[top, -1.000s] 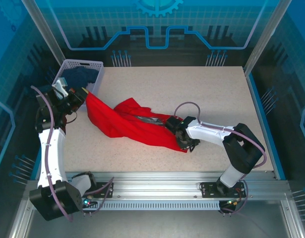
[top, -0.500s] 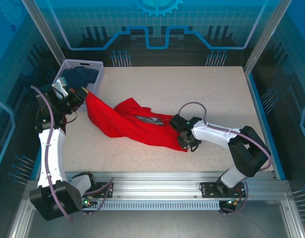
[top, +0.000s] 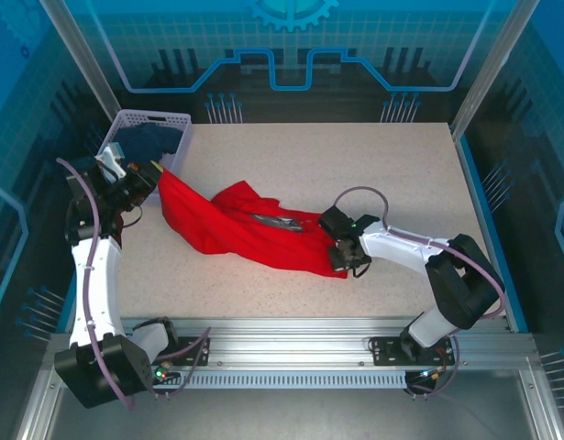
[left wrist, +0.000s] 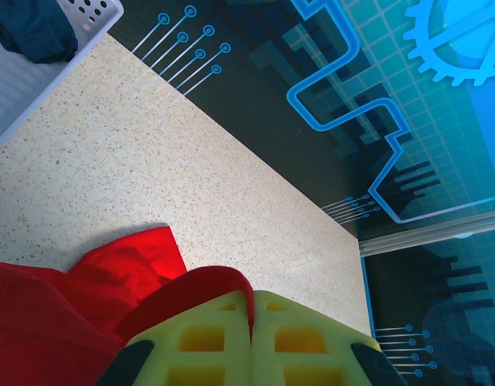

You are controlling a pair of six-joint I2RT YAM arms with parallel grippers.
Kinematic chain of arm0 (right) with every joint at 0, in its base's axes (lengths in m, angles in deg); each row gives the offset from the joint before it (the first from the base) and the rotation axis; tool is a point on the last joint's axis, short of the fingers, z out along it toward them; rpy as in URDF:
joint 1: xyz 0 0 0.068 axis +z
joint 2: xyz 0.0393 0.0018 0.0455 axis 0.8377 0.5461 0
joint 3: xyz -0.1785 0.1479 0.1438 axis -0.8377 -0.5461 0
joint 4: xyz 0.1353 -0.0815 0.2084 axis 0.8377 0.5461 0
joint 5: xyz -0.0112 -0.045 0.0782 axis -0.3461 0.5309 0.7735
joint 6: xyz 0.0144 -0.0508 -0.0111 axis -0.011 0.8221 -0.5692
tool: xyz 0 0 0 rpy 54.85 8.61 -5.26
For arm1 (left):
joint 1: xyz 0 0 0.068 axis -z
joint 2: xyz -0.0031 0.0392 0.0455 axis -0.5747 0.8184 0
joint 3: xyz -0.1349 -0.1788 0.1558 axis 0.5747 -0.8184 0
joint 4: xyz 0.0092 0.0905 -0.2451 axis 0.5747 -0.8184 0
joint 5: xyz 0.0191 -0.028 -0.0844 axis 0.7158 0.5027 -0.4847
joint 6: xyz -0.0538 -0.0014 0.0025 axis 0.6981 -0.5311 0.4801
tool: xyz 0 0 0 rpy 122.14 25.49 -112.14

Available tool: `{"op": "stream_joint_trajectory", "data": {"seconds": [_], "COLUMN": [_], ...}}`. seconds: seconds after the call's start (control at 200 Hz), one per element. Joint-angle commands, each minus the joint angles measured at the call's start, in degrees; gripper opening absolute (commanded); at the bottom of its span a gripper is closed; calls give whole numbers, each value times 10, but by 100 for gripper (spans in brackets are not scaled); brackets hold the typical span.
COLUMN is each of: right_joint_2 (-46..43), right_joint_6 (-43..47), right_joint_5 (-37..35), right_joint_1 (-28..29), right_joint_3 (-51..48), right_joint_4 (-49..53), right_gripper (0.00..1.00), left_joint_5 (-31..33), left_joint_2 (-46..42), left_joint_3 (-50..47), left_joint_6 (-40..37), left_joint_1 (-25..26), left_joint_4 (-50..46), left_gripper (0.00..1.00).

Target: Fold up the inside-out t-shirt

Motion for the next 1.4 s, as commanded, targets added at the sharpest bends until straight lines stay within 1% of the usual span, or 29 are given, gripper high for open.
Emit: {"op": "stream_joint_trajectory", "data": {"seconds": [0.0, 0.045, 0.085, 0.16, 0.21, 0.275, 0.33, 0.37, 0.445, 0.58, 0.635, 0.72, 0.815, 0.905, 0.98, 1.07, 1.201, 1.316, 1.396], "right_joint_2": [-56, -90, -125, -190, -227, -255, -266, -268, -261, -251, -255, -271, -301, -324, -334, -349, -383, -417, -427], "right_joint_6": [10, 24, 38, 55, 48, 27, 2, -15, -32, -74, -80, -62, -44, -9, 28, 60, 98, 125, 138], "right_joint_5": [19, 42, 77, 187, 261, 350, 406, 434, 466, 501, 503, 485, 455, 407, 367, 342, 342, 316, 301], "right_joint_1": [-19, -34, -55, -114, -166, -228, -273, -300, -337, -373, -380, -395, -429, -452, -452, -453, -452, -452, -452], "right_joint_3": [0, 3, 4, 9, 14, 26, 42, 57, 92, 143, 169, 226, 287, 347, 389, 418, 446, 466, 495], "right_joint_4": [7, -1, -17, -68, -109, -177, -232, -266, -306, -358, -366, -337, -302, -227, -155, -98, -50, -22, -7], "right_gripper": [0, 0, 0, 0, 0, 0, 0, 0, 0, 0, 0, 0, 0, 0, 0, 0, 0, 0, 0], "left_joint_5": [-13, -11, -11, -9, -7, -4, 0, 3, 10, 18, 16, 15, 24, 37, 41, 51, 51, 70, 76], "left_joint_2": [1, 1, 1, 0, -2, -6, -9, -10, -11, -13, -10, -2, 1, -7, -15, -15, -27, -49, -44], "left_joint_3": [-4, -2, 0, 3, 4, 8, 13, 22, 37, 71, 99, 167, 270, 354, 407, 466, 521, 554, 607], "left_joint_6": [1, 2, 3, 8, 12, 17, 19, 20, 30, 81, 103, 115, 97, 78, 59, 23, -18, -42, -53], "left_joint_1": [1, 2, 1, 2, 2, 1, 0, 0, -1, -1, -1, -2, -12, -41, -61, -62, -62, -62, -63], "left_joint_4": [5, 4, 3, 2, 4, 5, 4, -2, -4, 30, 39, 39, 8, -21, -46, -89, -130, -142, -154], "left_gripper": [0, 0, 0, 0, 0, 0, 0, 0, 0, 0, 0, 0, 0, 0, 0, 0, 0, 0, 0]}}
